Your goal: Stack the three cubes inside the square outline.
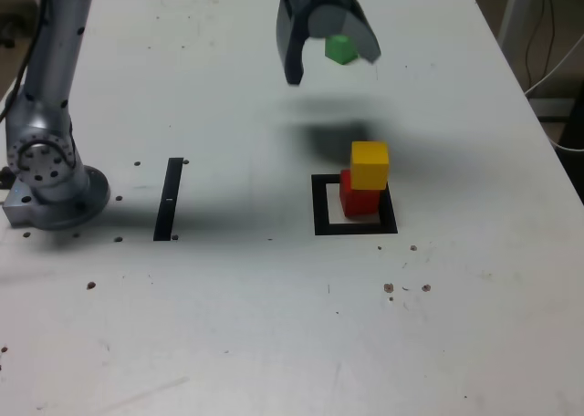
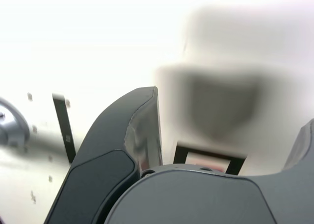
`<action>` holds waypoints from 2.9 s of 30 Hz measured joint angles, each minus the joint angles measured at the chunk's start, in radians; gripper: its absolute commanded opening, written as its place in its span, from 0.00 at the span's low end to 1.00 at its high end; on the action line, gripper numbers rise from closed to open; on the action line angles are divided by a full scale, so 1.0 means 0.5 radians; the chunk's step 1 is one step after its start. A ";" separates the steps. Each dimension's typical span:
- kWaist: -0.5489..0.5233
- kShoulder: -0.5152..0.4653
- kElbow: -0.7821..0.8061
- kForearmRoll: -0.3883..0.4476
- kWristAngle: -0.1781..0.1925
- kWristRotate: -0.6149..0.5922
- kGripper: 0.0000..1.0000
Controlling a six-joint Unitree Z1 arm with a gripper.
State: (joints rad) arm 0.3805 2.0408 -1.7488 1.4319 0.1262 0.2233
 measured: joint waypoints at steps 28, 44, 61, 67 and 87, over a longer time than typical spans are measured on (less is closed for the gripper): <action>0.604 0.479 -0.687 -0.045 0.141 0.998 0.99; 0.546 0.540 -0.677 -0.117 0.217 1.831 0.99; 0.545 0.642 -0.594 -0.416 0.341 1.984 0.90; 0.537 0.641 -0.539 -0.415 0.348 1.984 0.89; 0.531 0.551 -0.348 -0.629 0.404 1.982 0.68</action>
State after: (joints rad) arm 0.6460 2.3162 -1.9230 1.1174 0.3282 1.2144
